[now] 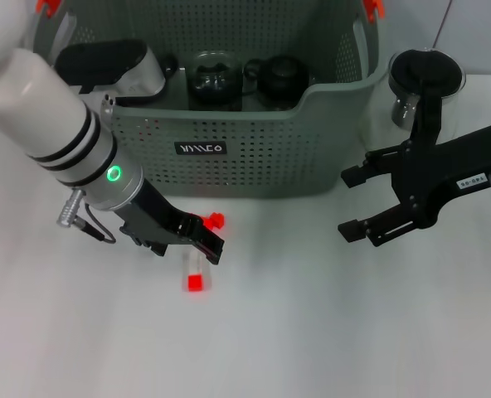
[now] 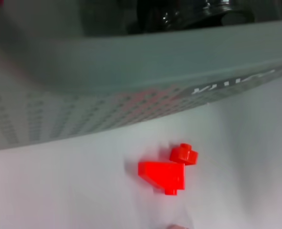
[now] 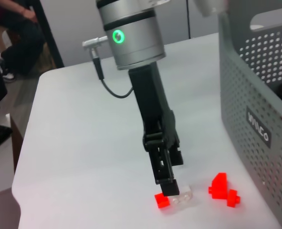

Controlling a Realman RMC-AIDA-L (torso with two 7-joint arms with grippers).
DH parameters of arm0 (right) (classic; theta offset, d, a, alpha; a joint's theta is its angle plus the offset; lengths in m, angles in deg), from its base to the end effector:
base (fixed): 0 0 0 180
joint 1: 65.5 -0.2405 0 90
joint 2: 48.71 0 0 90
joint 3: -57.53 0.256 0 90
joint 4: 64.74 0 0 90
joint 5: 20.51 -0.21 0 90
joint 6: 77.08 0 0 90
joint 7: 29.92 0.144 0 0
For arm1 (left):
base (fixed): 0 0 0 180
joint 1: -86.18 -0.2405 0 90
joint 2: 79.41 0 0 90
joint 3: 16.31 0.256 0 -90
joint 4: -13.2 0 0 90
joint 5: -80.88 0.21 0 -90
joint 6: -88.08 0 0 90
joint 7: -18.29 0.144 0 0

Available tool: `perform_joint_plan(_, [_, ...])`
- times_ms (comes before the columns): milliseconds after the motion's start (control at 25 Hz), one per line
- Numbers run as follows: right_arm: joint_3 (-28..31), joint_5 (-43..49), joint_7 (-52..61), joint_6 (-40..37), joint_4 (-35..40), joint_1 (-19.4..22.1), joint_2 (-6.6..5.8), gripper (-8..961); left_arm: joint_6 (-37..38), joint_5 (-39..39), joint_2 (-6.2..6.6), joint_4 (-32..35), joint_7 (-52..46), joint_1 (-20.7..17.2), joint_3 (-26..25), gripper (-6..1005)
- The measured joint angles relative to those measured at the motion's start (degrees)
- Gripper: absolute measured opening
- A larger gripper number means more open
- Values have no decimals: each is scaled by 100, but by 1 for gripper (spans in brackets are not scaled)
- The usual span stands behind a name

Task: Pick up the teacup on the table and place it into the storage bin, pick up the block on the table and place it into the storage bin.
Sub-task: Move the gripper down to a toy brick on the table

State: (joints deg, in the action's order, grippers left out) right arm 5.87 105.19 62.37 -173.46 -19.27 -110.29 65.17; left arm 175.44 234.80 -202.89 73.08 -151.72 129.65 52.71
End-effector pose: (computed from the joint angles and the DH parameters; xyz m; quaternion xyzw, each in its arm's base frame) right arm 0.1862 0.3746 0.0196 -0.9918 0.1068 0.0691 0.0099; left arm -0.1880 0.3671 -0.0350 -0.7905 -0.5726 0.1477 0.1596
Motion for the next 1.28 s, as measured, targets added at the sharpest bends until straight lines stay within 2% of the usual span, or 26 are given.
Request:
perform_joint_plan(200, [-116,0,-2,38,86,-40,3,926,-60,162,-76,-116,-48,141,68,830])
perform_joint_plan(720, [-396,-2,-280,-59,147,25,-27,926,-344,182,-108,-633,-59,389,77,822])
perform_joint_plan(1280, [-390,-2,-326,43,146,32,-33,927,-396,195,-106,-662,-67,401,76,813])
